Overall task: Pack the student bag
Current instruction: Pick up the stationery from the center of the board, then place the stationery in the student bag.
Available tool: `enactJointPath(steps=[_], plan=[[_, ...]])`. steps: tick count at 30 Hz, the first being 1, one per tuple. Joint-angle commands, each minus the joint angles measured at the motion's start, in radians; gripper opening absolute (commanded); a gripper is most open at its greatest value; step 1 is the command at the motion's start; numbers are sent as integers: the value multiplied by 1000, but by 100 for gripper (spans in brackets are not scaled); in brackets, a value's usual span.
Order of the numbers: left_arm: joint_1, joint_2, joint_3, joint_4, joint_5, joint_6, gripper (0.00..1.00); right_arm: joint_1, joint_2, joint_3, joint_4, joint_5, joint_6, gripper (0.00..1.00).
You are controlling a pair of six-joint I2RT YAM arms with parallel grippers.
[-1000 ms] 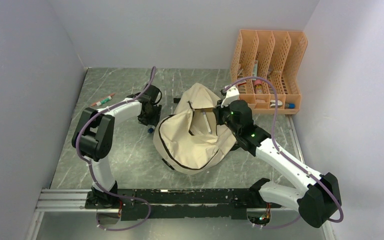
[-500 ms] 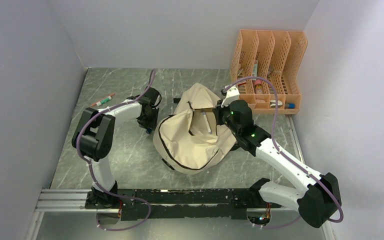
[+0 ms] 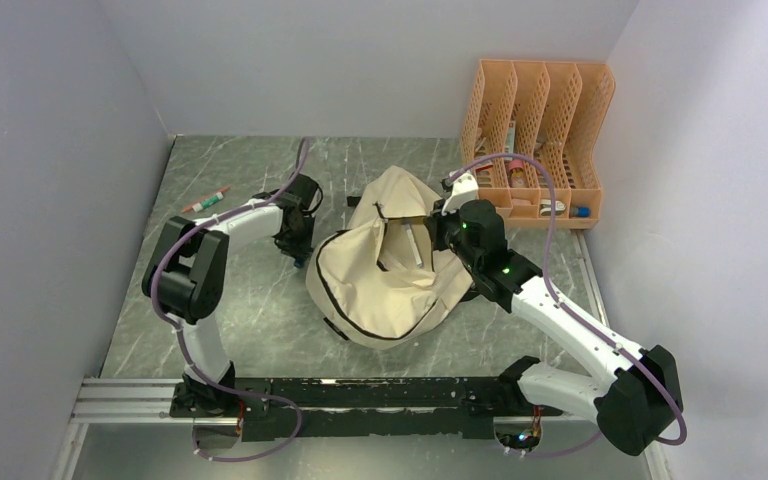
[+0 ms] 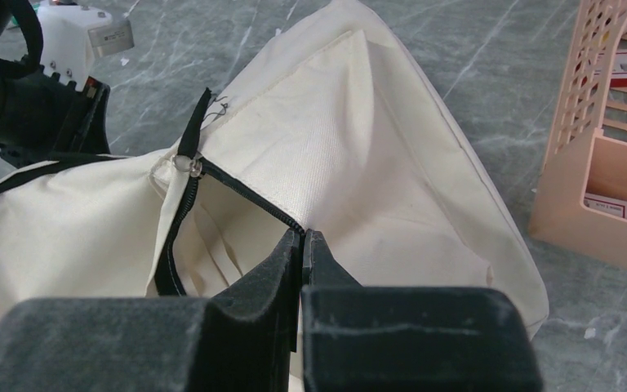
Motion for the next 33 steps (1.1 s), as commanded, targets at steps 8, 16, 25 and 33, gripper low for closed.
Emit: enactJointPath(steps=[8, 16, 25, 33], plan=[[4, -268, -37, 65, -3, -50, 6, -16, 31, 22, 27, -63, 10, 0], [2, -449, -92, 203, 193, 17, 7, -16, 50, 30, 31, -79, 20, 0], [-142, -551, -104, 305, 384, 66, 7, -15, 74, 31, 48, -103, 52, 0], [-259, -564, -201, 456, 466, -11, 7, -14, 77, 33, 53, -103, 71, 0]])
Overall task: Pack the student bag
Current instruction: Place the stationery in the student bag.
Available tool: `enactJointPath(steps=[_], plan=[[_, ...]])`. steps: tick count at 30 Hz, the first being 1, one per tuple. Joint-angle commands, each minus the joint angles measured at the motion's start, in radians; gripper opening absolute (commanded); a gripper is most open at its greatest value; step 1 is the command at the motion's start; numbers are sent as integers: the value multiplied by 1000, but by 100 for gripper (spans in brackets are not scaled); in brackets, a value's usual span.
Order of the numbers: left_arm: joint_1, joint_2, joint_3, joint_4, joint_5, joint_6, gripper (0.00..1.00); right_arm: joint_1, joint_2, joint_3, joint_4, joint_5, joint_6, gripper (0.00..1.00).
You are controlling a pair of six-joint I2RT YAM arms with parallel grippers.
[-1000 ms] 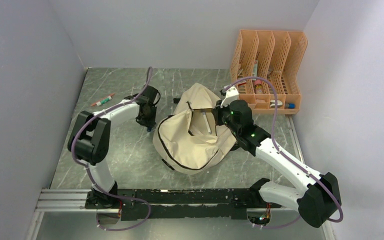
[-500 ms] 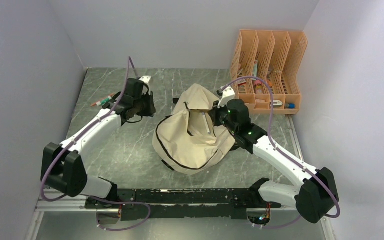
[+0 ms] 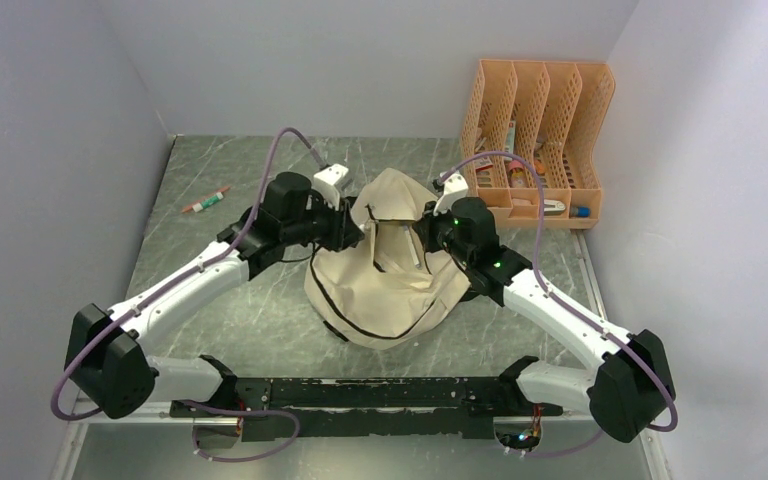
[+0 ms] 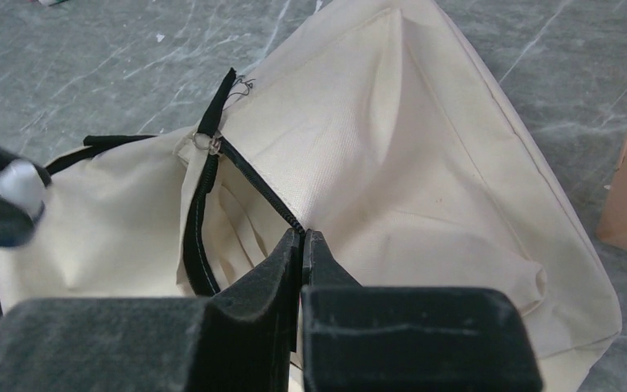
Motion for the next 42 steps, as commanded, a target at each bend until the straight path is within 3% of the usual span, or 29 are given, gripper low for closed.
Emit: enactJointPath(steps=[1, 6, 11, 24, 30, 42], plan=[[-45, -4, -81, 153, 96, -63, 7, -11, 0, 26, 31, 3, 20, 0], [-108, 55, -106, 239, 86, -124, 6, -11, -3, 21, 33, 5, 26, 0], [-161, 124, -80, 256, -109, -239, 5, -11, -1, 24, 33, 6, 37, 0], [-214, 295, 14, 347, -339, -342, 6, -10, -21, 8, 24, 9, 74, 0], [-229, 355, 53, 341, -380, -349, 26, -10, -31, 2, 19, 3, 86, 0], [-231, 345, 61, 307, -404, -306, 43, -10, -37, -14, 25, 4, 91, 0]])
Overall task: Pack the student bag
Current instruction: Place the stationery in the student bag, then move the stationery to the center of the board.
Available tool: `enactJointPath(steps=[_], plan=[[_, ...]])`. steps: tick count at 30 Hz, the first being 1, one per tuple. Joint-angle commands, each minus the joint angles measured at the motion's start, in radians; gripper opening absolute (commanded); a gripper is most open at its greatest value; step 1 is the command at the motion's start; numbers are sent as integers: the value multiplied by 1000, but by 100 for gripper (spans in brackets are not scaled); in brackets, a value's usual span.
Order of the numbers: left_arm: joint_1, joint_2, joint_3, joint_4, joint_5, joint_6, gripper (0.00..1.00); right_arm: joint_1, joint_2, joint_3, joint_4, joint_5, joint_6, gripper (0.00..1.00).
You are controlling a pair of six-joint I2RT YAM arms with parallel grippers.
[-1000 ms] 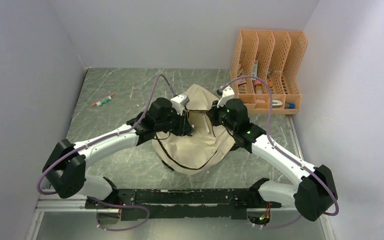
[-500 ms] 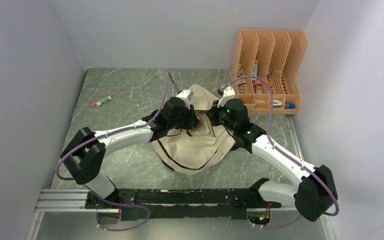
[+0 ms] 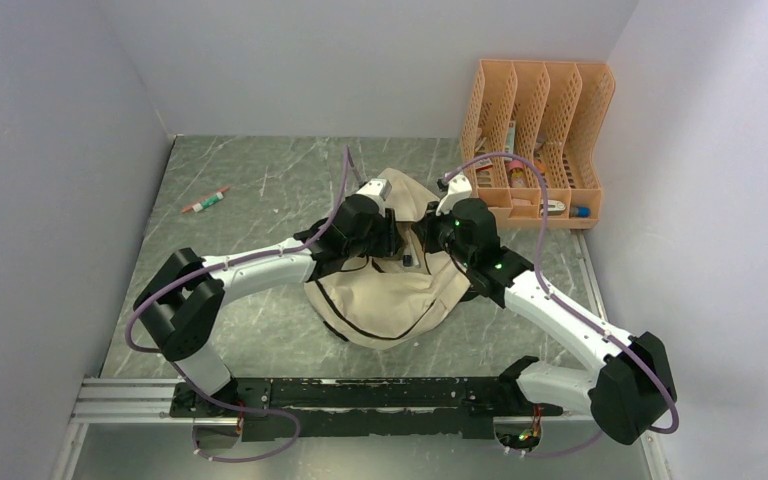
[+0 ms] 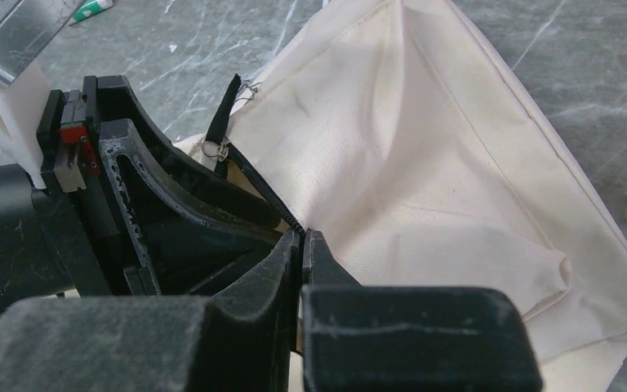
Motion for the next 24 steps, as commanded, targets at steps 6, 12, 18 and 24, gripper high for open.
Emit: enactJointPath(steps=[6, 12, 18, 24], plan=[[-8, -133, -8, -48, -70, 43, 41, -10, -33, -10, 27, 5, 5, 0], [15, -358, -92, -161, -238, 107, 41, -11, -48, -32, 32, 10, 0, 0], [259, -548, -129, -219, -227, 111, 42, -10, -49, -39, 44, -9, -1, 0], [474, -514, -28, -316, -290, 76, 46, -10, -68, -55, 54, -27, -1, 0]])
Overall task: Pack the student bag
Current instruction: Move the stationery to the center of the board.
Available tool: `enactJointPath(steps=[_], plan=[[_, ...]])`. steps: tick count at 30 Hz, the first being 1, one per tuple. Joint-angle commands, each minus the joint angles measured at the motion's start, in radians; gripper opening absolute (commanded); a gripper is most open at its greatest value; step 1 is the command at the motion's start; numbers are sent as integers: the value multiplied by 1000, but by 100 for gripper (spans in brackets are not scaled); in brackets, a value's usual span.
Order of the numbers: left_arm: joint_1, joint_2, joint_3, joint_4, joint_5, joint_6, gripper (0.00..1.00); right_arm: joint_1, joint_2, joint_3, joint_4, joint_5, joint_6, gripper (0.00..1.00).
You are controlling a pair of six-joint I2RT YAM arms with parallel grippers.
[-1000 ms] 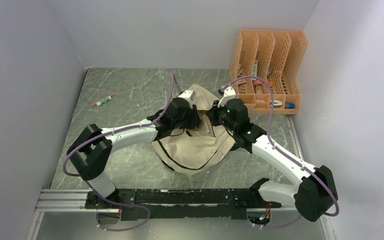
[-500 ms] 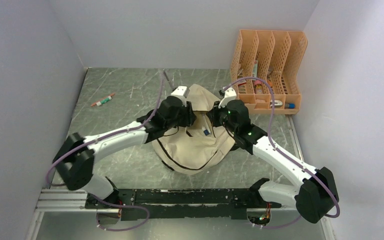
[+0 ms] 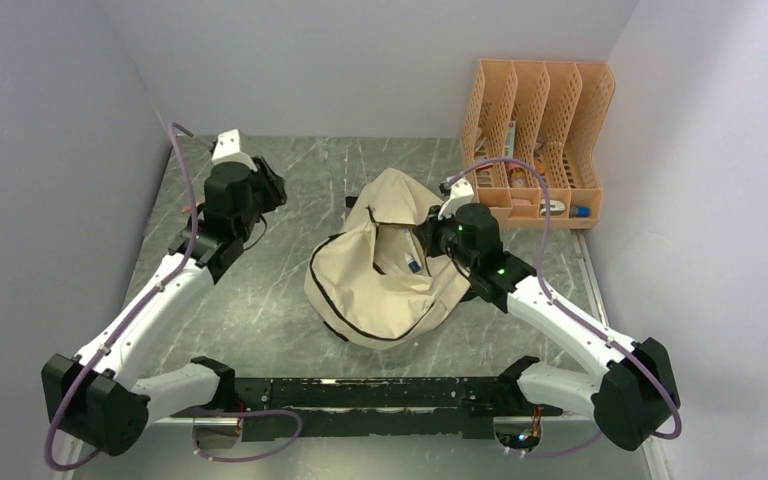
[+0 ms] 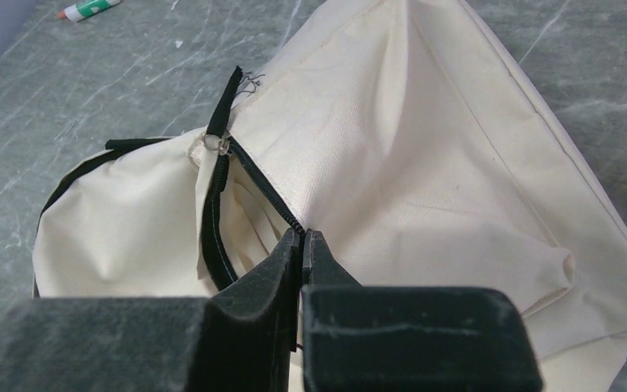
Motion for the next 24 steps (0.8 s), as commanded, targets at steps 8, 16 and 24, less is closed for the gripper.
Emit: enactJointPath(steps=[8, 16, 24], plan=[[259, 249, 234, -205, -128, -194, 61, -9, -42, -18, 44, -79, 6, 0], [424, 490, 384, -351, -125, -488, 64, -8, -39, -8, 27, -122, 1, 0], [499, 714, 541, -510, -137, -792, 67, -9, -43, -19, 22, -131, 7, 0]])
